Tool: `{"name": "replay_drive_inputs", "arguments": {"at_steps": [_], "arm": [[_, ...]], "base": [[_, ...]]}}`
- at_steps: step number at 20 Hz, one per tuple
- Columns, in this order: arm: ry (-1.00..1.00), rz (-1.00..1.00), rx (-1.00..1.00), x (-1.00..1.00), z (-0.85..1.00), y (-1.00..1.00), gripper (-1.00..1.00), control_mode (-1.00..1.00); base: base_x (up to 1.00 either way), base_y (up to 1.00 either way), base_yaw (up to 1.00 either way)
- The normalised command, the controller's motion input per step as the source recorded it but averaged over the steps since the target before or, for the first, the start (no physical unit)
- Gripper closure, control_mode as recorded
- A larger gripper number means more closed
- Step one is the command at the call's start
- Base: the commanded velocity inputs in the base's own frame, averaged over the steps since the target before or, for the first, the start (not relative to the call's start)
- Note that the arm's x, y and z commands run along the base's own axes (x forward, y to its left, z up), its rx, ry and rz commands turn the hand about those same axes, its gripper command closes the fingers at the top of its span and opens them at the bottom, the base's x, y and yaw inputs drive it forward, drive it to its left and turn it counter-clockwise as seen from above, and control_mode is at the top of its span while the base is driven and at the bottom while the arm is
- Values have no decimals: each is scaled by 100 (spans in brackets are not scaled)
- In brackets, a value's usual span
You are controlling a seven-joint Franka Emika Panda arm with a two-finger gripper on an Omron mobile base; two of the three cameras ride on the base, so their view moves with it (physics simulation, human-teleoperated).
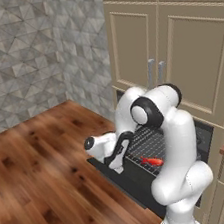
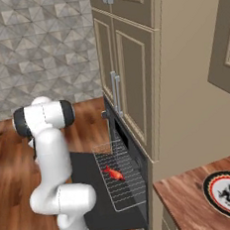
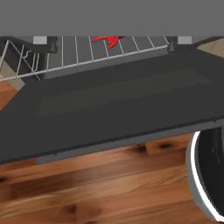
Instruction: Place the fish on the rack of the oven, and slide the rack back inside. Close the oven door.
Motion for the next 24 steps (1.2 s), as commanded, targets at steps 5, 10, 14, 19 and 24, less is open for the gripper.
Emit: {"name": "replay_drive_inputs", "arguments": {"at_steps": [5, 10, 14, 19, 24], "arm": [[-1, 0, -8, 7, -62, -26, -100, -100], [0, 0, -1, 29, -37, -41, -100, -100], [0, 0, 0, 31, -30, -45, -100, -100], [0, 0, 0, 34, -53, -36, -100, -100], [0, 0, 0, 36, -71, -30, -100, -100]], "base": [[0, 0, 0], [0, 0, 0], [0, 0, 0], [0, 0, 0], [0, 0, 0]]}}
